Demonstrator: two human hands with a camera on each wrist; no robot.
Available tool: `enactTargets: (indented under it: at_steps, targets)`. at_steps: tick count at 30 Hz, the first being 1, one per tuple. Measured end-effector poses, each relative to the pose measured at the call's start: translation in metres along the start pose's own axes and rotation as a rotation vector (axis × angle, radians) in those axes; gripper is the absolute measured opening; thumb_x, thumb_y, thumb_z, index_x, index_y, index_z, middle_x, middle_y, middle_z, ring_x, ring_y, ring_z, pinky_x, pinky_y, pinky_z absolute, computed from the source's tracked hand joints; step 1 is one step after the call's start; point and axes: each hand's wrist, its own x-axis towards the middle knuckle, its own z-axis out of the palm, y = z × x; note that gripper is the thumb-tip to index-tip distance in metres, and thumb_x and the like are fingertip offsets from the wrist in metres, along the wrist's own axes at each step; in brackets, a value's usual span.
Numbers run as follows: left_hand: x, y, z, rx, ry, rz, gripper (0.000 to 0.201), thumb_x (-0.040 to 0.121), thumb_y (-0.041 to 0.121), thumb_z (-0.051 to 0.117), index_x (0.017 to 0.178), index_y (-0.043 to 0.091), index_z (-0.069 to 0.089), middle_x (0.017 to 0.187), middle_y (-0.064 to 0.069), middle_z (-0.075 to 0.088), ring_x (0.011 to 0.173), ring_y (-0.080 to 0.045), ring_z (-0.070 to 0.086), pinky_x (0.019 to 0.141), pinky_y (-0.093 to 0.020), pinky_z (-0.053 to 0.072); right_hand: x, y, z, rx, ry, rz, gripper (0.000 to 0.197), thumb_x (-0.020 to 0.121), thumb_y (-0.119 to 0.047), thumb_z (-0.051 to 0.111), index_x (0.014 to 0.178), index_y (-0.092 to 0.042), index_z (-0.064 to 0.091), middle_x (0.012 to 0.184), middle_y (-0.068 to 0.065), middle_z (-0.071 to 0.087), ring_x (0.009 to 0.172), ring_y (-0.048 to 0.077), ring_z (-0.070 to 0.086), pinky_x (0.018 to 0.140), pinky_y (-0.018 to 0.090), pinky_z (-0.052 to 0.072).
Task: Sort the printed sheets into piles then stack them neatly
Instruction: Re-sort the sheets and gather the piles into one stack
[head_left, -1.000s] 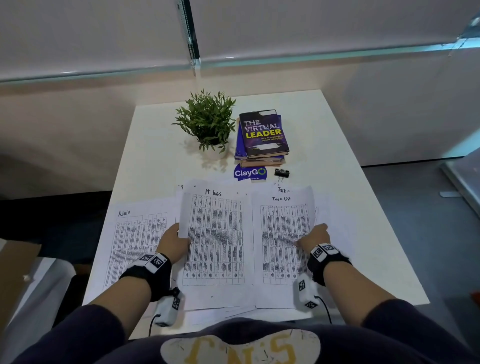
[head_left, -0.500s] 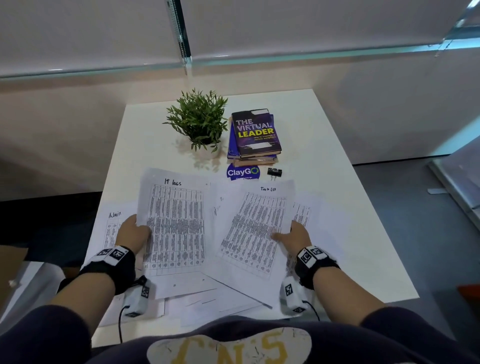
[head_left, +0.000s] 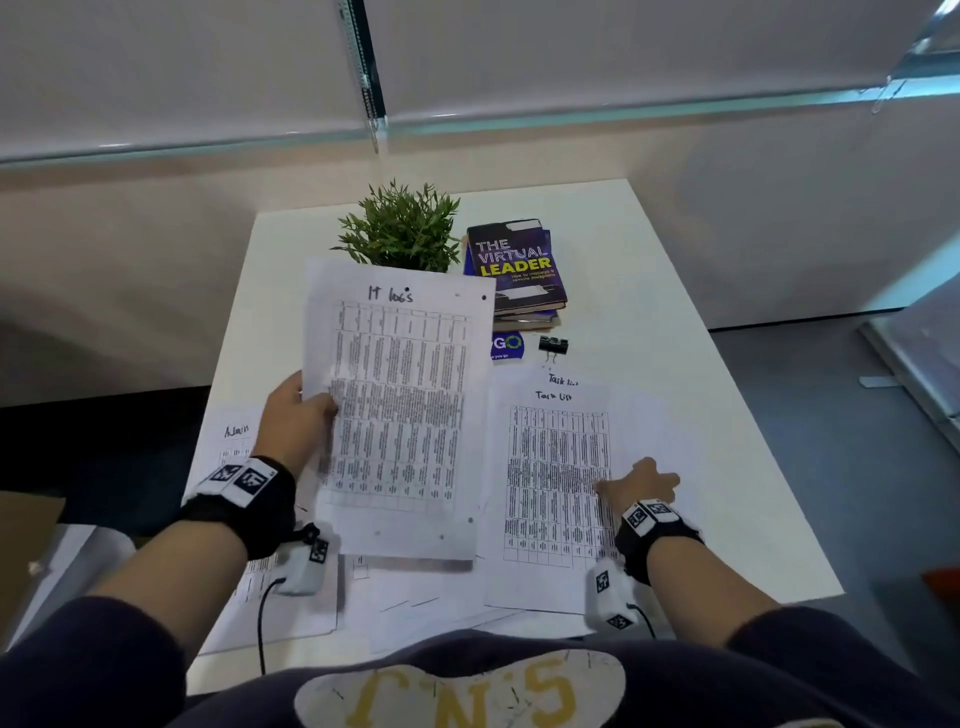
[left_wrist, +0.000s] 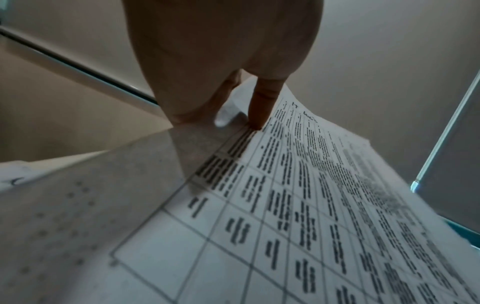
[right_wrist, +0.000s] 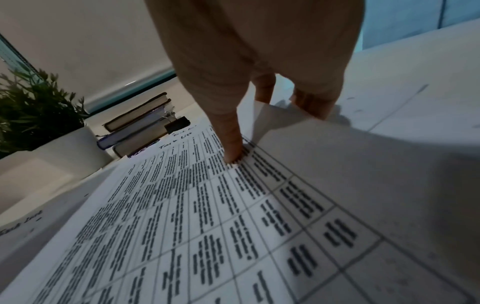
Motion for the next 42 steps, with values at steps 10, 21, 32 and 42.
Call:
enactTargets:
  at_steps: [10, 21, 32, 42]
  targets:
    - [-0.027, -0.044, 0.054, 0.189, -0.157, -0.110, 0.028, 0.092, 0.007, 0.048, 0.119, 0.015, 0.052, 0.089, -0.016, 0.061, 0.058, -0.023, 0.052, 0.045, -0.028, 0.049, -0.011, 0.003, -0.014, 0.244, 0.134, -0.308, 0.070, 0.089, 0.009, 0.047, 0.146, -0.024, 0.025, 0.099, 0.022, 0.066, 0.064, 0.028, 0.059, 0.058, 0.035, 0.051]
    - [-0.025, -0.070, 0.067, 0.337, -0.195, -0.109, 0.032, 0.095, 0.004, 0.044, 0.124, 0.015, 0.053, 0.082, -0.008, 0.060, 0.053, -0.019, 0.048, 0.049, -0.026, 0.043, -0.041, -0.024, -0.142, 0.375, 0.290, -0.648, 0.004, 0.093, -0.012, 0.061, 0.089, -0.012, 0.062, 0.078, 0.008, 0.063, 0.063, 0.016, 0.054, 0.056, 0.025, 0.041]
    - [-0.040, -0.023, 0.060, 0.004, -0.201, -0.053, 0.036, 0.093, 0.008, 0.058, 0.128, 0.016, 0.054, 0.102, -0.003, 0.064, 0.084, -0.016, 0.059, 0.069, -0.028, 0.046, -0.049, -0.055, -0.076, 0.398, -0.163, -0.591, 0.063, 0.093, -0.047, 0.058, 0.132, 0.002, 0.050, 0.137, 0.015, 0.055, 0.125, 0.027, 0.053, 0.100, 0.035, 0.042]
    - [-0.077, -0.007, 0.073, 0.005, -0.329, -0.112, 0.053, 0.104, 0.046, 0.027, 0.142, 0.012, 0.044, 0.136, -0.034, 0.044, 0.130, -0.047, 0.037, 0.110, -0.053, 0.033, -0.054, -0.058, -0.037, 0.317, -0.285, -0.595, 0.067, 0.092, -0.042, 0.060, 0.147, -0.011, 0.036, 0.149, 0.002, 0.045, 0.136, 0.023, 0.043, 0.114, 0.042, 0.033]
